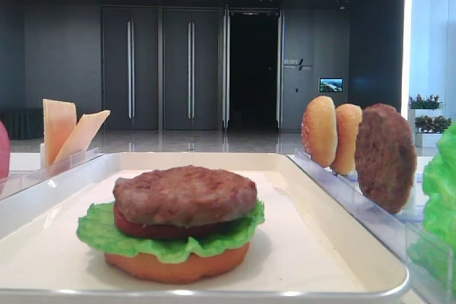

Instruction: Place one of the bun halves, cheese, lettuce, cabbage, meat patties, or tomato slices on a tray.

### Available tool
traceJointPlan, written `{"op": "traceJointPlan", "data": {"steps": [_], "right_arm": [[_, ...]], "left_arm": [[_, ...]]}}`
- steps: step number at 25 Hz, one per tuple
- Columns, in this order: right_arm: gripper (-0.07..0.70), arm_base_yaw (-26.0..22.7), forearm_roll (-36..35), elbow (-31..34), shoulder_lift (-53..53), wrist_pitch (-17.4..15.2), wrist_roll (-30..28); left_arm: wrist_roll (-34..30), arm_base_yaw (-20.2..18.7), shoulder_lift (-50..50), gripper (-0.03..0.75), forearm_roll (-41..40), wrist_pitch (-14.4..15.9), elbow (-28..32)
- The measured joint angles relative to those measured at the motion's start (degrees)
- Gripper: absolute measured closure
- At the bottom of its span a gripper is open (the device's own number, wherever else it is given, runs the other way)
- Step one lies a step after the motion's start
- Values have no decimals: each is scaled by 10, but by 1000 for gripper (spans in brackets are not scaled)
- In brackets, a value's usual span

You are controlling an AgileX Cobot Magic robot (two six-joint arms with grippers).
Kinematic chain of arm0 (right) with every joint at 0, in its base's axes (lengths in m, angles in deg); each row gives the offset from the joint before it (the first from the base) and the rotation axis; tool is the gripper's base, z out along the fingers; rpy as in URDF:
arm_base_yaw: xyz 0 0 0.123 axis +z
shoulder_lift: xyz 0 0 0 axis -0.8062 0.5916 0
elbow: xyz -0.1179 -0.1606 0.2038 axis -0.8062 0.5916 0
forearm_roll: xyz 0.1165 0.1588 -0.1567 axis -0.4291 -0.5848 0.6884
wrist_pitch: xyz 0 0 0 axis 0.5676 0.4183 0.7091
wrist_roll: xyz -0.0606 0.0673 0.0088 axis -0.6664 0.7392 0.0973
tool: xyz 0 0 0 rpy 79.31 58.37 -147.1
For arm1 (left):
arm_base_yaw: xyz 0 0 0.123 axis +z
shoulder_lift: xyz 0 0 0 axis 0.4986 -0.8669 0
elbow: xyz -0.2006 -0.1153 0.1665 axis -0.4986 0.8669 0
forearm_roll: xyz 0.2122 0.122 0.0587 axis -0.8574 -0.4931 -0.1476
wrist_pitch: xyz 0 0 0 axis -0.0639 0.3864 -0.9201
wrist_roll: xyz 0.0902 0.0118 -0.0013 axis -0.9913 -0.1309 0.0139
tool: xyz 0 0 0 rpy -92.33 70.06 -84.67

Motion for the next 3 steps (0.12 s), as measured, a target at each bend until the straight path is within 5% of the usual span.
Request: {"op": "traceJointPlan", "data": {"steps": [3], "right_arm": [[144, 0, 0, 0, 0, 0, 0]], "left_arm": [[0, 0, 0, 83, 0, 0, 0]]}}
